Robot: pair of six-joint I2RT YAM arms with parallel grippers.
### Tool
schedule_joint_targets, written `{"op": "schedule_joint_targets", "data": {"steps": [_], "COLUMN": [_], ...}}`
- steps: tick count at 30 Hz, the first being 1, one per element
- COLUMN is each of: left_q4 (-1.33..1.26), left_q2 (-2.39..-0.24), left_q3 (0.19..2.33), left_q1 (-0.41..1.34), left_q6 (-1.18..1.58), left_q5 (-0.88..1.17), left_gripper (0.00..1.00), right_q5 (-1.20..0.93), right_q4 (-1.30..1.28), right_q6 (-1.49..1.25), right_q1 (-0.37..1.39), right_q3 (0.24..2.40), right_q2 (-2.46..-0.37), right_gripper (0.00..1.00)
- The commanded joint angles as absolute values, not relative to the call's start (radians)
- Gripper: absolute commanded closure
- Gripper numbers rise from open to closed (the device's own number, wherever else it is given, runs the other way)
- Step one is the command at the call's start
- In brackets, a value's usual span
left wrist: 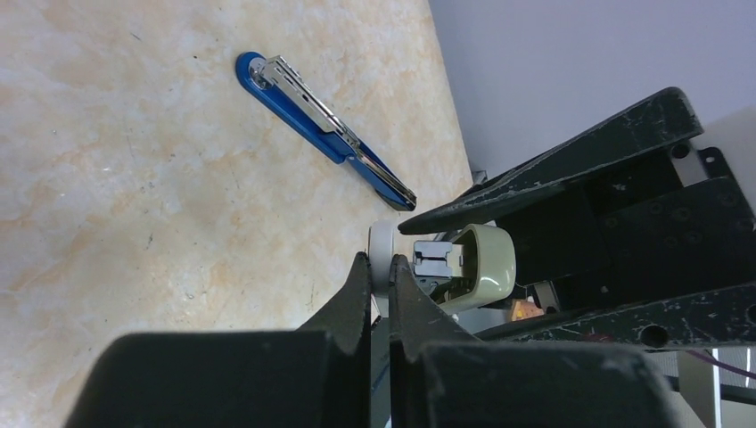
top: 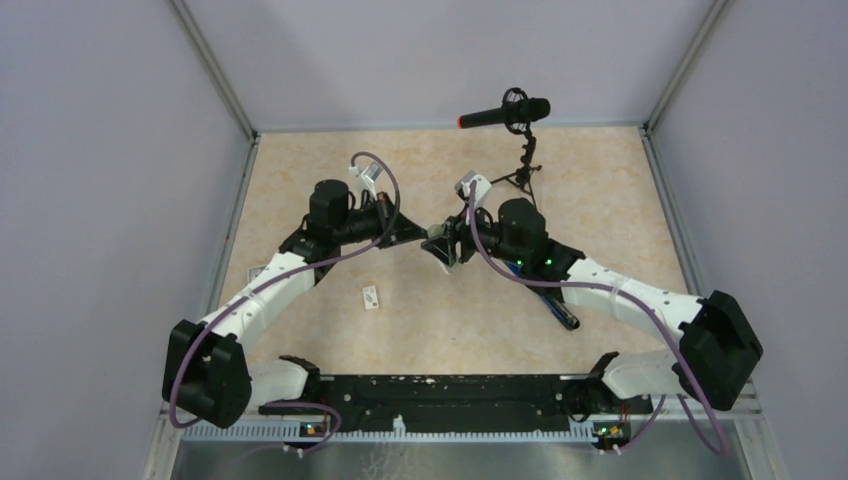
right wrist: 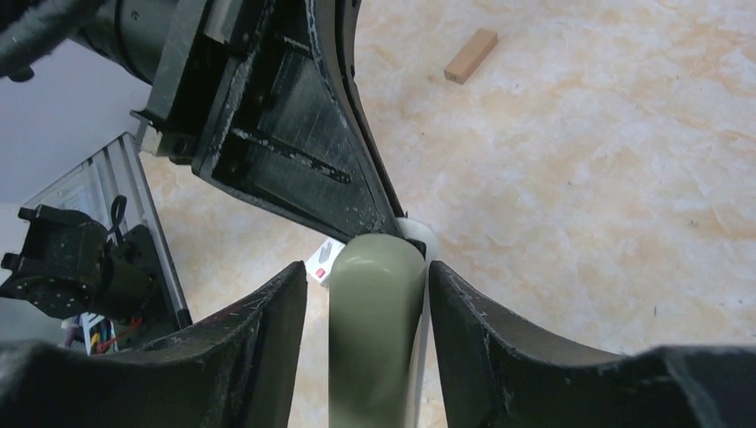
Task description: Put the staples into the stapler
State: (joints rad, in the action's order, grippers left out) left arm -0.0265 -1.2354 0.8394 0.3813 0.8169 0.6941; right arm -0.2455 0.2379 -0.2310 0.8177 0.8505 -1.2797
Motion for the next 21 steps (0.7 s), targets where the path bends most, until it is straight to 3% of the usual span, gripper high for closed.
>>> {"op": "schedule_joint_targets", "data": {"steps": [1, 4, 7, 10, 21], "left_q4": [-0.029, -0.01, -0.005, -0.004, -0.098], "left_q2": [-1.215, -1.208, -1.203, -1.204, -1.211], "left_q3": [0.87, 0.875, 0.873, 0.874, 0.802], "left_q1": [0.385, 0.385, 0.384, 0.375, 0.108], "left_q6": [0.757, 0.733, 0.723, 0.719, 0.845], "left_q5": [0.693, 0.679, 0.675, 0.67, 0.833], "left_gripper": [1.0, 1.0, 1.0, 1.0, 1.0], "right_q5": [-0.244, -0.221, -0.196, -0.173, -0.148], "right_q4": [0.23, 0.21, 0.189, 0.179, 0.185], "right_q6": [-0.222, -0.219, -0.209, -0.199, -0.175], "right_q1": [0.831, 0.832, 0.831, 0.831, 0.831], "right_q3": [0.918, 0.924, 0.929, 0.923, 0.836], "right_q2": [-1.297, -1.296, -1.292, -1.272, -1.201], "right_gripper": [0.5, 0.58, 0.79, 0.9, 0.92]}}
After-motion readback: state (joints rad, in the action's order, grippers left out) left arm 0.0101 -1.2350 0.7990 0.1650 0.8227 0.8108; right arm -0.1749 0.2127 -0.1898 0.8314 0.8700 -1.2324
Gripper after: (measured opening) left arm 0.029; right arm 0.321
